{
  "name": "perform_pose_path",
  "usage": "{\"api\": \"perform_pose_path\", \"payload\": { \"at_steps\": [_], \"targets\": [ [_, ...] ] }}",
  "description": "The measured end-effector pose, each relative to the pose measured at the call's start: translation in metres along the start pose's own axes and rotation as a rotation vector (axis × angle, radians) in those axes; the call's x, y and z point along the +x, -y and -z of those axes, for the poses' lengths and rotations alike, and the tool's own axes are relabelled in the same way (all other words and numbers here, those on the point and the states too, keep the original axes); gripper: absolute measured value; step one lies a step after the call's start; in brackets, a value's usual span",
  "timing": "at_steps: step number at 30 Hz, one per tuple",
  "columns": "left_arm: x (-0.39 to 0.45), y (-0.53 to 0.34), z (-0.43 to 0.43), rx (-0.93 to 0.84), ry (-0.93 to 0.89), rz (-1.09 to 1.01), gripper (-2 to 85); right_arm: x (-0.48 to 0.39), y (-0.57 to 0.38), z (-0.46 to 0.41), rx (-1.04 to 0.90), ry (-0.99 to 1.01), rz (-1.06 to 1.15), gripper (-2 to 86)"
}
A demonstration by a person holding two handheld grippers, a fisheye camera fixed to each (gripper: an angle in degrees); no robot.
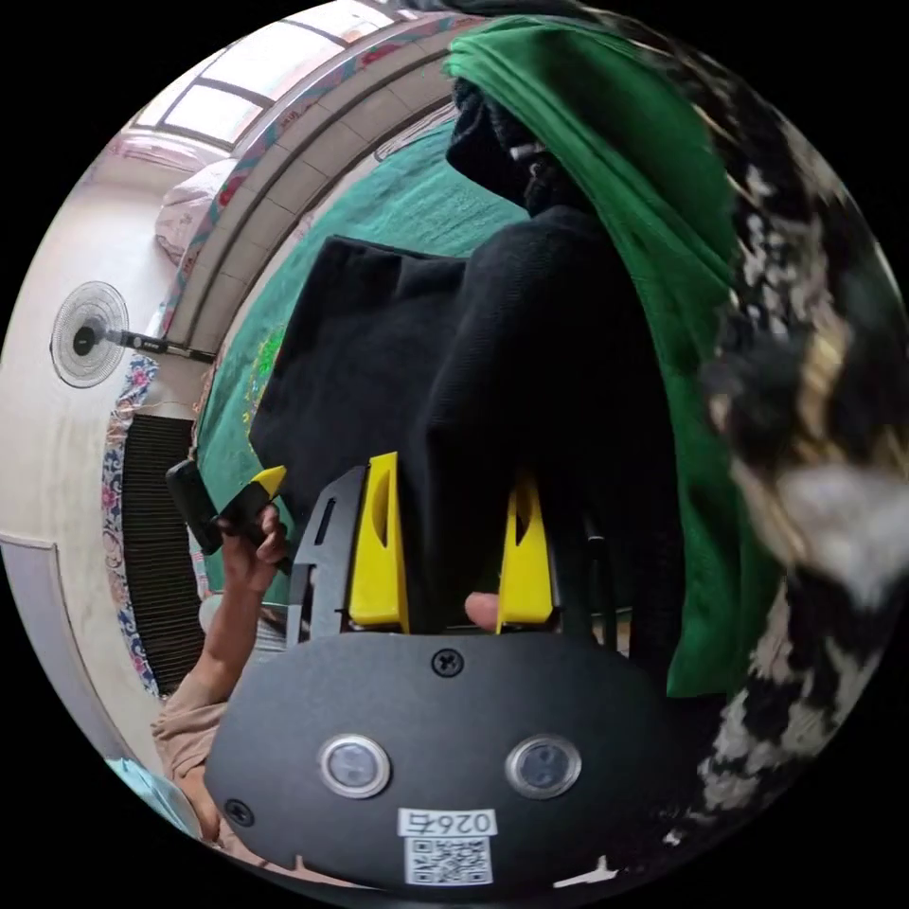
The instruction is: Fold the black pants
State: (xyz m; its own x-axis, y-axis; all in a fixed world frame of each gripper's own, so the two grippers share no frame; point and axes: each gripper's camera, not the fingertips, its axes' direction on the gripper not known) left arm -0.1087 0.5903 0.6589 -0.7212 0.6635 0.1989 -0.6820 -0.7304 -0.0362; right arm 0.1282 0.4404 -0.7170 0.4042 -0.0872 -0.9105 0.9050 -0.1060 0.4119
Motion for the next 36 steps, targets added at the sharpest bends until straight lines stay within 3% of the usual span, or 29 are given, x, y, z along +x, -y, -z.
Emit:
{"api": "perform_pose_path", "payload": {
  "at_steps": [8, 18, 28, 36],
  "targets": [
    [-0.011, -0.002, 0.006, 0.0, -0.063, 0.056, 17.9, 0.039, -0.024, 0.055, 0.056, 0.069, 0.006, 5.0],
    [-0.022, -0.022, 0.034, 0.002, 0.018, 0.168, 8.9, 0.102, -0.091, 0.104, 0.064, 0.073, 0.01, 2.9],
    [-0.036, -0.051, 0.089, -0.003, 0.018, 0.223, 7.8, 0.125, -0.224, 0.141, 0.113, 0.056, 0.094, 1.7],
    [-0.055, -0.079, 0.173, 0.018, 0.06, 0.213, 7.4, 0.129, -0.344, 0.098, 0.049, 0.082, 0.179, 1.7]
  ]
}}
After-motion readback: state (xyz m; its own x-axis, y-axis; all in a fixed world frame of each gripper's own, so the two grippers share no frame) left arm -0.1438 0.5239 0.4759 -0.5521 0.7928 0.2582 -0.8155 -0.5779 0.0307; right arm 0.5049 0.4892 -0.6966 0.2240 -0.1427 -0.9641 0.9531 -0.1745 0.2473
